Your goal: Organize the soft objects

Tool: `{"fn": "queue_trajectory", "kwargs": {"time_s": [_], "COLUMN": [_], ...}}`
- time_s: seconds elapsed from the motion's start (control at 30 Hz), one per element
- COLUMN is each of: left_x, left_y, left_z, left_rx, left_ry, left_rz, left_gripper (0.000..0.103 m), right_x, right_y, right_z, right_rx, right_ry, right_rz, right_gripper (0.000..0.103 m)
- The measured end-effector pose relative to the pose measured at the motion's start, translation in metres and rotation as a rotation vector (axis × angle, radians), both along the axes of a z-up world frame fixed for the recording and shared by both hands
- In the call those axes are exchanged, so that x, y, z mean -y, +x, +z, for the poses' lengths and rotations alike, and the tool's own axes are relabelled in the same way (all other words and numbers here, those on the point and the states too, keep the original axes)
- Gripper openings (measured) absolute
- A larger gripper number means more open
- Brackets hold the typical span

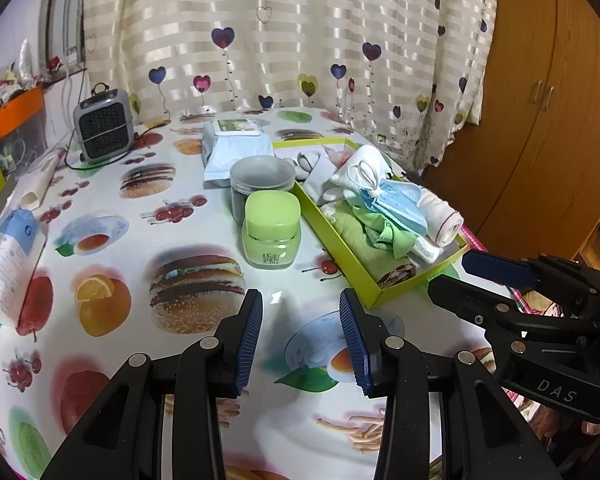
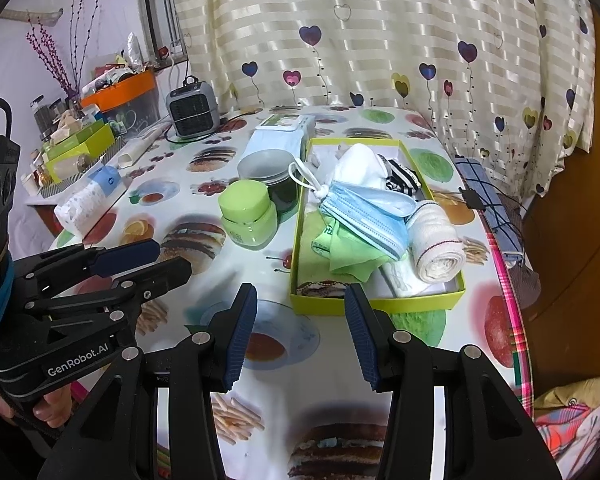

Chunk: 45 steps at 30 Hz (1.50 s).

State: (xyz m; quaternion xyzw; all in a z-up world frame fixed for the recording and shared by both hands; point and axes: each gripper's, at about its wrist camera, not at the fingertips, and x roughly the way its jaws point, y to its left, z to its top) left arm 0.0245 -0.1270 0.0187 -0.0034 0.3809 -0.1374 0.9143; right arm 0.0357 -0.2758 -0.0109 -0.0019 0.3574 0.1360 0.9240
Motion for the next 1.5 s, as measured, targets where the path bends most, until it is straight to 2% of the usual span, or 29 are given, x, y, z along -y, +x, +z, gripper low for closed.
{"fn": "queue_trajectory", "kwargs": {"time_s": [1.5], "left_x": [0.015], "left_y": [0.010], "left_z": [-0.021], "left_rx": [-0.038], "left_ry": [0.042], "left_rz": [-0.007], "left_gripper": [0.039], "right_x": [0.012], "right_y": [0.018], "right_z": [-0.015], "right_rx": [-0.039], "right_ry": [0.010], "right_rz": [-0.002], "right_gripper": [0.047]}}
